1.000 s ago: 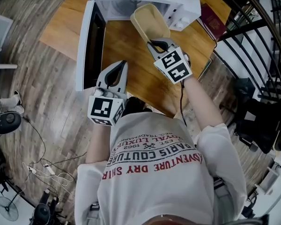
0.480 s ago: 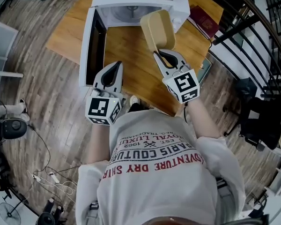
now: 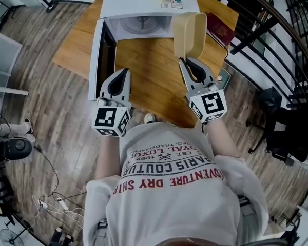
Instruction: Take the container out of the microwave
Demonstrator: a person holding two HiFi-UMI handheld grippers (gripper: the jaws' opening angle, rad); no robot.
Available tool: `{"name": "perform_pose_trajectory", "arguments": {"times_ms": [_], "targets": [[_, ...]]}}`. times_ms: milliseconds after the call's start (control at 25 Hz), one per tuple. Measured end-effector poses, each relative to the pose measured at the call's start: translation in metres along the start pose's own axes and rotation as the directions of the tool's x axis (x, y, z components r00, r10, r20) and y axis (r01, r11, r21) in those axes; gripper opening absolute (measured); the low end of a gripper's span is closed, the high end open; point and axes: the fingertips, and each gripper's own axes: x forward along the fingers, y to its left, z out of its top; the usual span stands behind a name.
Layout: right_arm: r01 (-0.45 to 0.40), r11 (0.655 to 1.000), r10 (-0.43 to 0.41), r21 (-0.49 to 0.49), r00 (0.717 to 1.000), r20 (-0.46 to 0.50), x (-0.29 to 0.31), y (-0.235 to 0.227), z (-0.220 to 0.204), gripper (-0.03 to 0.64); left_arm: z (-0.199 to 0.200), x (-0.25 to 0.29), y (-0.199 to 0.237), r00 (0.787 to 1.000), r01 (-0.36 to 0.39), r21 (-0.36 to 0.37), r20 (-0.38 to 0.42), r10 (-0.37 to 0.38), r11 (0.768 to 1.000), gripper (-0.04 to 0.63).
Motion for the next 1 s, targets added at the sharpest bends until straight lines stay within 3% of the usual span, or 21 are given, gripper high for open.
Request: {"name": "perform_pose_trajectory", "arguments": {"times_ms": [240,520,1000], "targets": [[-0.035,0.999,0.036,-0.038,0.999,0.034,-0.002,0.007,0.008,0.041,0.006,0.003,0.005,1.0,-0.002,0.007,0.013,0.002,1.0,0.012],[-0.07,0.994,0.071,-0.078,0.997,0.01,0.0,0.018,0.007,0.041,0.011,0.004,0.006,1.0,-0.009,0.013,0.022,0.008,1.0,0.012],[-0.022,0.998,0.023,-0.05,1.0,0.019,0.004,0.01,0.007,0.04,0.01,0.006,0.0,1.0,-0.007,0.018,0.014,0.006,1.0,0.012]]}}
